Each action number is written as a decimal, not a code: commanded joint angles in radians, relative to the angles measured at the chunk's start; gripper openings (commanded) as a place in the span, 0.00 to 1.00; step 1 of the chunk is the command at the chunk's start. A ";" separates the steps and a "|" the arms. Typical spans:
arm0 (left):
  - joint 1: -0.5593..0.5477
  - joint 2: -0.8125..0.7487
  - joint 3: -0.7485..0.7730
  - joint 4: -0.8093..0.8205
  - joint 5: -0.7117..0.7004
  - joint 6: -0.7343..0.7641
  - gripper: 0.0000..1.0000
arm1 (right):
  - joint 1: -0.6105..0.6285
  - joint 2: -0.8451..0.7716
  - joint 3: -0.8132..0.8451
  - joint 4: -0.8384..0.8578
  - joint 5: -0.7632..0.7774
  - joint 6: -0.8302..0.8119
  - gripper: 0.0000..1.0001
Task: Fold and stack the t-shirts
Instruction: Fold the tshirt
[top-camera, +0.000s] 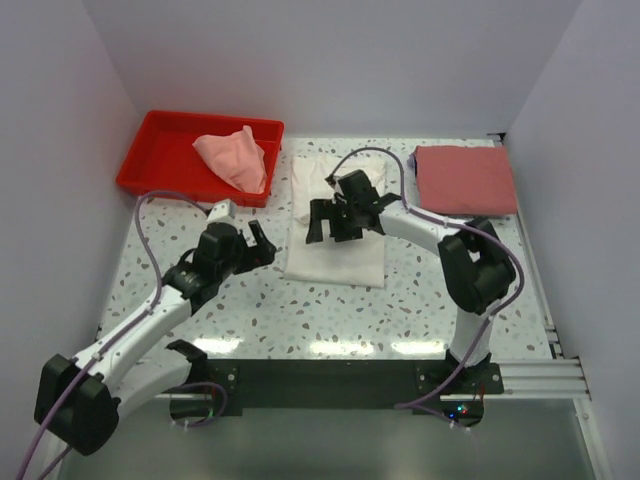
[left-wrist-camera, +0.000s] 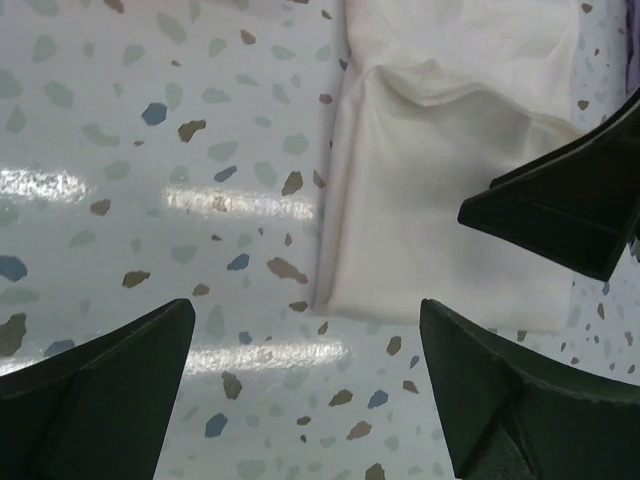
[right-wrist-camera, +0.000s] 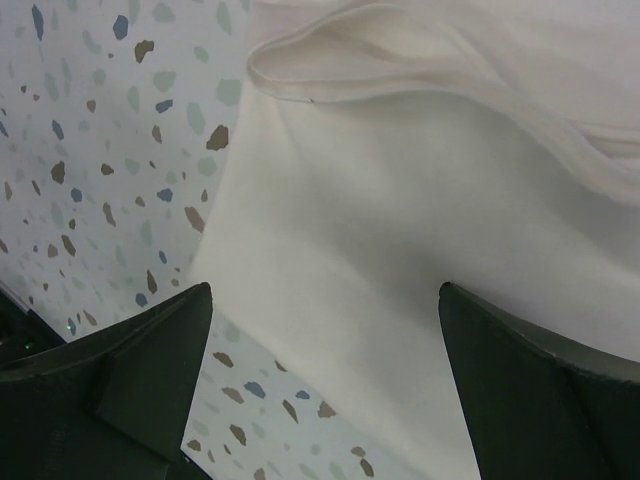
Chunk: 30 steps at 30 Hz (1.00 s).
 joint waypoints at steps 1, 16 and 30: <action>0.004 -0.116 -0.062 -0.114 -0.053 -0.048 1.00 | 0.021 0.059 0.127 0.062 -0.015 -0.004 0.99; 0.004 -0.184 -0.125 -0.157 -0.022 -0.076 1.00 | 0.041 0.419 0.587 0.077 0.004 0.019 0.99; 0.004 -0.106 -0.150 0.030 0.074 -0.057 1.00 | -0.066 0.015 0.209 0.078 0.091 -0.015 0.99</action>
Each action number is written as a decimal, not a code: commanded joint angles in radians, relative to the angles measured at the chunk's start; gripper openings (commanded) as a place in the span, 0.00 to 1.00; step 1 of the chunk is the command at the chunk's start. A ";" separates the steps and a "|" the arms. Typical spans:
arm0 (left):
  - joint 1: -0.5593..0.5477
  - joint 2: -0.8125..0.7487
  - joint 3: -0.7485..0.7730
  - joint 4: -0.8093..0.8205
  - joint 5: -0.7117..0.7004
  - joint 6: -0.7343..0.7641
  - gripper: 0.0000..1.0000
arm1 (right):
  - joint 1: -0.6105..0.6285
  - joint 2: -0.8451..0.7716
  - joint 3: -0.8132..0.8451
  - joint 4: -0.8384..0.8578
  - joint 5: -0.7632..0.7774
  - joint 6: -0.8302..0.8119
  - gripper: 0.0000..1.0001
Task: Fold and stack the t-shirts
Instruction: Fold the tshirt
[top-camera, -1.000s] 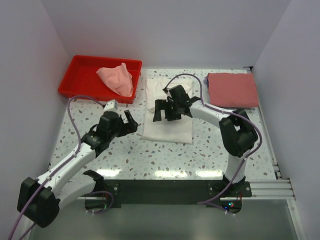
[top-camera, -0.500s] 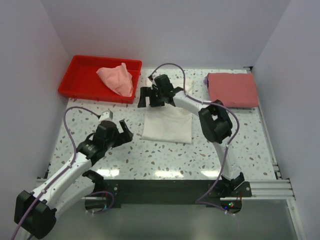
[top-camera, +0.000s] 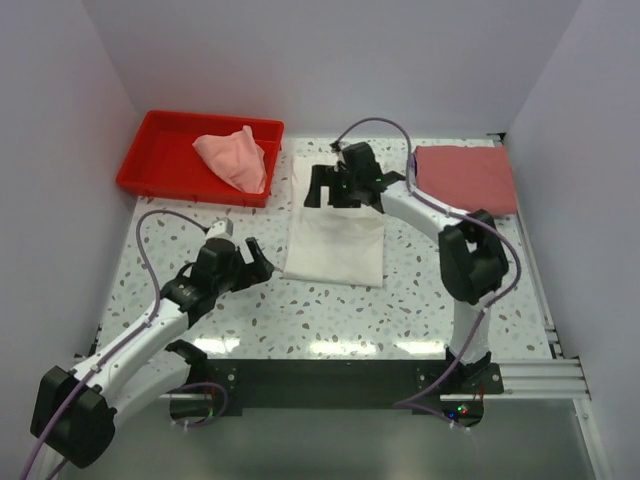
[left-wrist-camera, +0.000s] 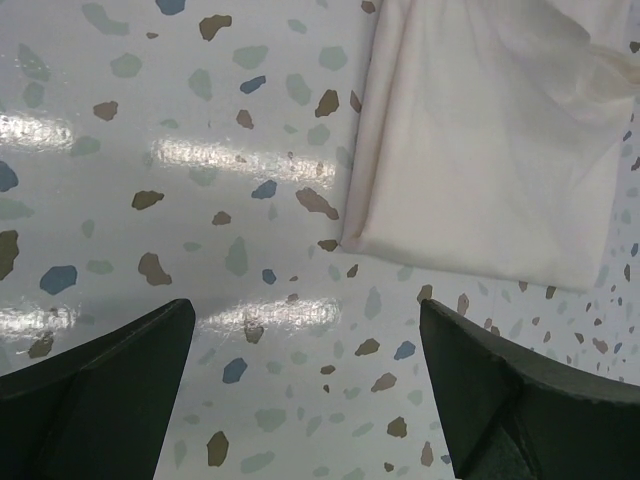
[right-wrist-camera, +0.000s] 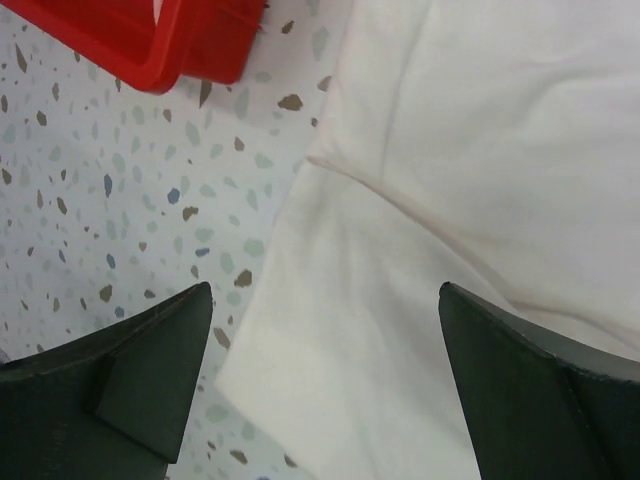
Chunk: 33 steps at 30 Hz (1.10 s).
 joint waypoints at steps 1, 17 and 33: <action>0.002 0.052 -0.015 0.142 0.063 0.012 1.00 | -0.056 -0.217 -0.144 0.052 0.036 -0.020 0.99; 0.002 0.385 0.072 0.389 0.180 0.043 1.00 | -0.188 -0.191 -0.273 0.014 0.036 -0.050 0.99; 0.002 0.457 0.091 0.388 0.177 0.064 1.00 | -0.252 -0.055 -0.049 -0.073 0.033 -0.109 0.99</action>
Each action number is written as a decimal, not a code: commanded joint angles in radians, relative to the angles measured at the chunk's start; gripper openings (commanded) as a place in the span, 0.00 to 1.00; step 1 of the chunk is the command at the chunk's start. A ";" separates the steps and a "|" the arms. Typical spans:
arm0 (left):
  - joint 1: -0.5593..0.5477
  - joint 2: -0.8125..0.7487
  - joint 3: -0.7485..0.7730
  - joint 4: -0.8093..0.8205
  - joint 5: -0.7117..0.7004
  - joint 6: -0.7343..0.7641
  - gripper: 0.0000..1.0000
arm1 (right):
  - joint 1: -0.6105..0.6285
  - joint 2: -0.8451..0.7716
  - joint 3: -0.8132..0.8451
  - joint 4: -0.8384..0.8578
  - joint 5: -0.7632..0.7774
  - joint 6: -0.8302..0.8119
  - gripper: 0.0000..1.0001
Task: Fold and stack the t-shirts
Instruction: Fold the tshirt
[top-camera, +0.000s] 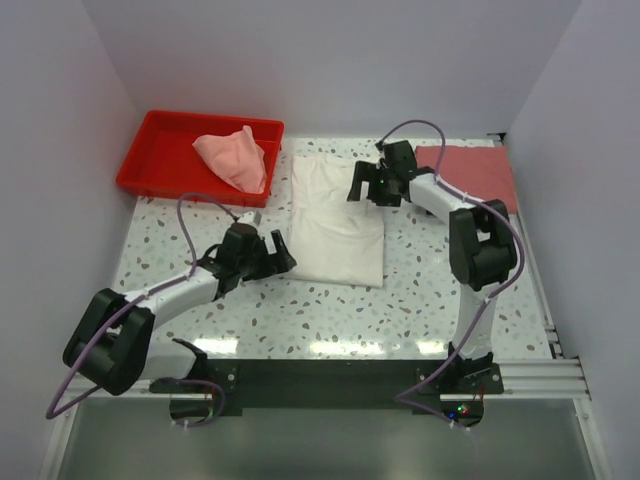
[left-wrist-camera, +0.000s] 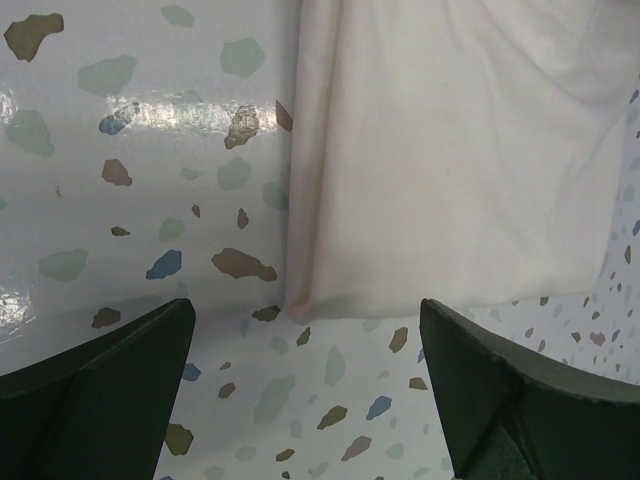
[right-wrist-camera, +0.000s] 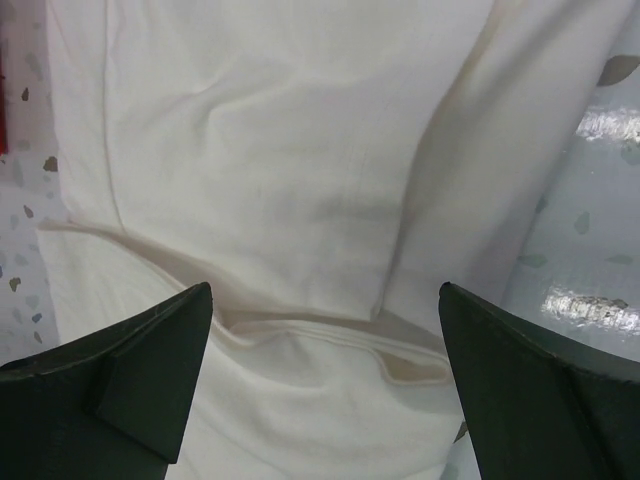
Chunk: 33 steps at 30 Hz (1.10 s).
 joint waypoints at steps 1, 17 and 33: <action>0.002 0.026 0.035 0.053 0.002 0.029 1.00 | -0.002 -0.069 0.059 -0.036 0.020 -0.032 0.99; 0.002 0.124 0.021 0.101 0.071 0.030 0.50 | -0.022 -0.573 -0.363 -0.055 0.315 0.106 0.99; -0.010 0.167 -0.024 0.113 0.114 0.029 0.15 | -0.025 -0.721 -0.530 -0.072 0.251 0.135 0.99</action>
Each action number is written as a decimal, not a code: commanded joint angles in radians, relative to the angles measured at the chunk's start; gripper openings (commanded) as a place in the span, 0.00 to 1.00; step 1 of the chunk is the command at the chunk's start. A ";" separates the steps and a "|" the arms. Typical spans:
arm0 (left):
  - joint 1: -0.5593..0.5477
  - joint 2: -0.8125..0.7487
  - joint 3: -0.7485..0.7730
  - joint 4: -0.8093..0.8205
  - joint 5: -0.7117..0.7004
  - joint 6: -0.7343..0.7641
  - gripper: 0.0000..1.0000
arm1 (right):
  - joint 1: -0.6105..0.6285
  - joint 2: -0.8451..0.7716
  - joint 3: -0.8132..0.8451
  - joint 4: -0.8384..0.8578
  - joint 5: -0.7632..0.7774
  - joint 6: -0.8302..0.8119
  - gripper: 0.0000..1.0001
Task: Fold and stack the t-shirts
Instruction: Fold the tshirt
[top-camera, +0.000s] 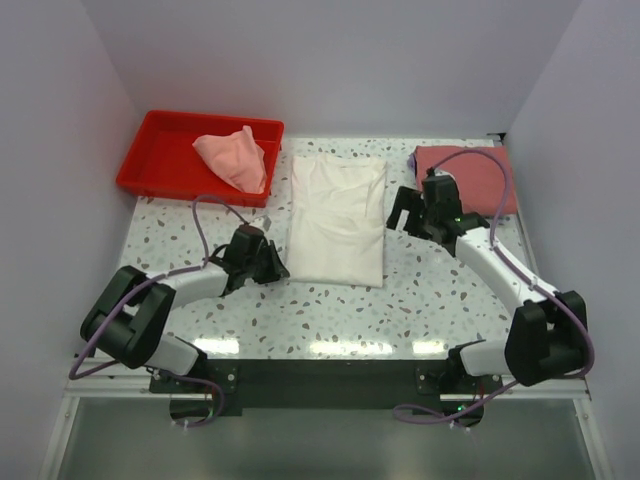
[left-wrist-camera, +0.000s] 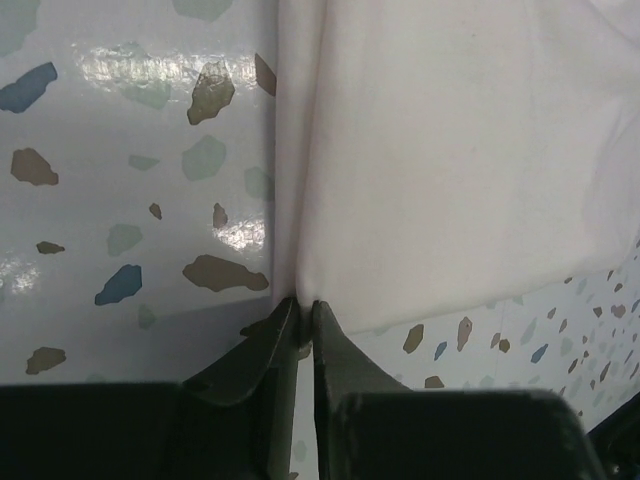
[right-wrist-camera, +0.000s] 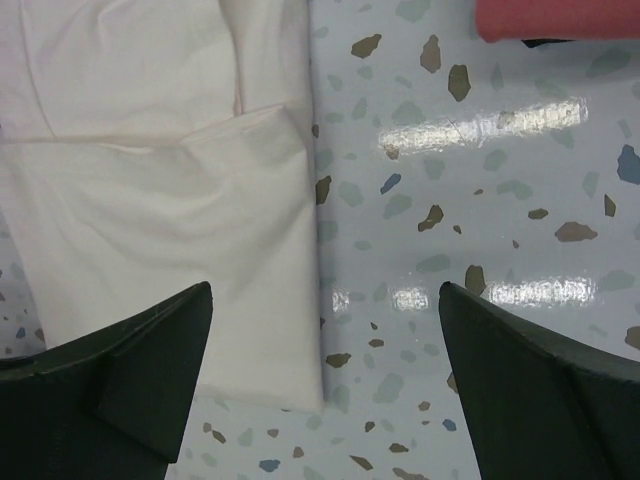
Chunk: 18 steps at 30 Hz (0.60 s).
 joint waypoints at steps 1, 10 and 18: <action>-0.008 0.008 -0.029 0.022 0.013 0.010 0.08 | 0.000 -0.057 -0.039 0.012 -0.046 0.016 0.99; -0.010 -0.048 -0.087 0.011 0.001 0.006 0.00 | 0.046 -0.095 -0.193 0.010 -0.278 -0.022 0.98; -0.010 -0.102 -0.112 0.011 -0.014 -0.004 0.00 | 0.153 -0.013 -0.276 0.067 -0.324 -0.001 0.77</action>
